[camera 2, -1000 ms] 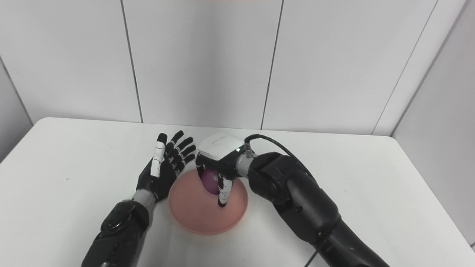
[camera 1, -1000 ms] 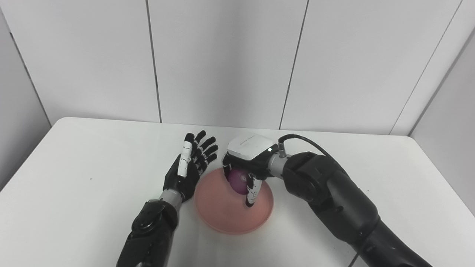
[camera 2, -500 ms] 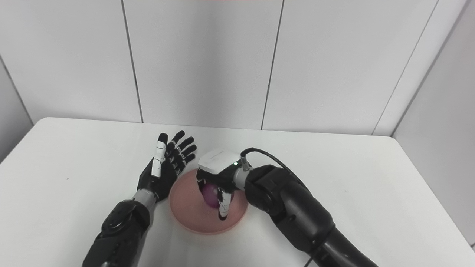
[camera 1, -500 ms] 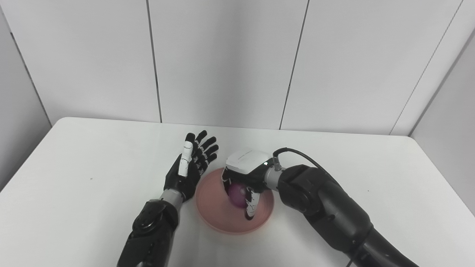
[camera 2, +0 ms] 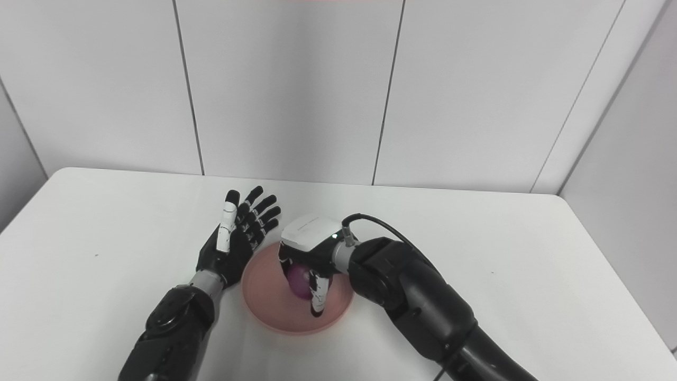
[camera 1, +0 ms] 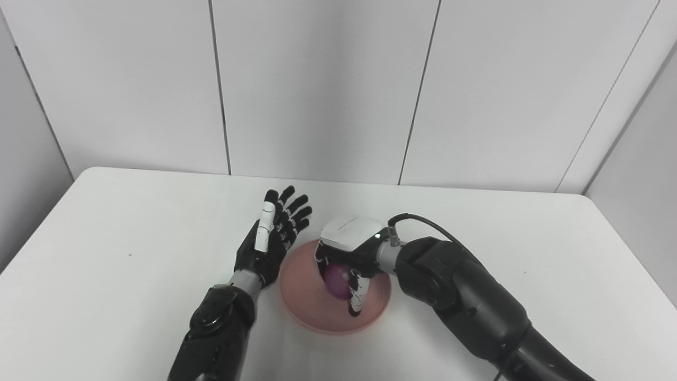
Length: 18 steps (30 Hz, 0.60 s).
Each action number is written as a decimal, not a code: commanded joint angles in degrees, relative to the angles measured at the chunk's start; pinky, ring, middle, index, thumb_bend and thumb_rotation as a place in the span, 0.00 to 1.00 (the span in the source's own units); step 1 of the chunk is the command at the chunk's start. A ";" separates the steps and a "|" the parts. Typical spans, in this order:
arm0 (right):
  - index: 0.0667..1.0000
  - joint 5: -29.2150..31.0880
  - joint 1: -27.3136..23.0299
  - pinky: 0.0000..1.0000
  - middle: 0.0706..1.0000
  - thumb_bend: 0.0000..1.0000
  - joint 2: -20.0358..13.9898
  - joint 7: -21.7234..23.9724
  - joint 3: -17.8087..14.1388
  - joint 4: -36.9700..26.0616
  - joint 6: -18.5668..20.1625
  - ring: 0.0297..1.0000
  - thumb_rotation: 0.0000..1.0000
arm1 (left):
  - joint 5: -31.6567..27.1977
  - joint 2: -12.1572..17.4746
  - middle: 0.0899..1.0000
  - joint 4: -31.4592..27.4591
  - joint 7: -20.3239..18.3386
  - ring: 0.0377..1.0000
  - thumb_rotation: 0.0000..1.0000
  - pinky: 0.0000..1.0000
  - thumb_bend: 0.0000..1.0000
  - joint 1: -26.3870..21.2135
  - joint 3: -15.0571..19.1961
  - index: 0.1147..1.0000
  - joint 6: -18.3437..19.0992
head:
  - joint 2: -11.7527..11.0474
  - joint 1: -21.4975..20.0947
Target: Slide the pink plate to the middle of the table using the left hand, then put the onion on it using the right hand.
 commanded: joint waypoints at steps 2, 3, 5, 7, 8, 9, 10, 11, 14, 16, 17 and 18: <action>0.45 -0.48 -2.50 0.29 0.44 0.53 0.02 -1.89 -0.64 -1.06 -1.67 0.34 0.00 | 1.55 -0.63 0.92 4.77 1.95 0.91 0.89 0.95 0.84 3.45 -0.49 0.96 3.93 | 0.04 0.01; 0.46 -0.64 -2.56 0.32 0.44 0.53 0.02 -1.84 -0.60 -1.06 -1.64 0.37 0.00 | 1.52 -0.62 0.92 4.94 1.91 0.91 0.89 0.95 0.84 3.39 -0.47 0.95 3.86 | -0.10 -0.06; 0.47 -1.10 -2.63 0.36 0.43 0.53 0.06 -2.07 -0.63 -1.13 -1.54 0.42 0.00 | 1.45 -0.64 0.92 5.33 1.89 0.91 0.89 0.96 0.84 3.22 -0.39 0.96 3.60 | -0.20 -0.12; 0.47 -1.25 -2.64 0.39 0.43 0.53 0.10 -2.22 -0.69 -1.15 -1.54 0.46 0.01 | 1.43 -0.65 0.92 5.52 1.90 0.92 0.89 0.96 0.84 3.13 -0.37 0.96 3.46 | -0.20 -0.12; 0.48 -1.05 -2.63 0.40 0.43 0.53 0.07 -2.45 -0.89 -1.17 -1.65 0.46 0.01 | 1.40 -0.61 0.93 5.71 1.82 0.92 0.89 0.96 0.84 3.05 -0.35 0.96 3.40 | -0.23 -0.14; 0.48 -0.87 -2.66 0.40 0.44 0.53 -0.02 -2.65 -1.05 -1.28 -1.82 0.47 0.01 | 1.35 -0.58 0.93 5.87 1.77 0.92 0.89 0.96 0.84 2.98 -0.33 0.96 3.43 | -0.27 -0.15; 0.46 -0.70 -2.72 0.42 0.52 0.52 -0.14 -2.75 -1.19 -1.41 -1.94 0.49 0.11 | 1.32 -0.54 0.93 5.99 1.74 0.92 0.89 0.96 0.84 2.93 -0.30 0.96 3.45 | -0.25 -0.15; 0.46 -0.61 -2.81 0.42 0.54 0.52 -0.27 -2.68 -1.26 -1.59 -1.93 0.50 0.12 | 1.25 -0.53 0.93 6.06 1.72 0.92 0.89 0.96 0.84 2.89 -0.24 0.96 3.47 | -0.27 -0.16; 0.59 -0.59 -3.02 0.47 0.67 0.80 -0.54 -1.85 -1.47 -2.45 -1.40 0.58 0.34 | 1.26 -0.55 0.92 5.87 1.91 0.92 0.89 0.96 0.83 2.92 -0.19 0.96 3.64 | -0.26 -0.20; 0.65 -0.18 -3.21 0.50 0.72 0.90 -0.80 -1.44 -1.86 -3.24 -1.31 0.62 0.43 | 1.30 -0.58 0.92 5.80 1.97 0.91 0.88 0.95 0.83 2.92 -0.19 0.96 3.69 | -0.24 -0.20; 0.66 0.17 -3.27 0.50 0.74 0.91 -0.89 -1.22 -2.26 -3.67 -1.09 0.63 0.44 | 1.29 -0.58 0.93 5.94 1.92 0.91 0.88 0.95 0.83 2.85 -0.18 0.96 3.63 | -0.24 -0.20; 0.67 0.39 -3.30 0.53 0.76 0.95 -0.94 -1.07 -2.55 -3.95 -0.94 0.67 0.48 | 1.28 -0.58 0.93 6.05 1.88 0.91 0.89 0.96 0.83 2.80 -0.18 0.96 3.59 | -0.24 -0.20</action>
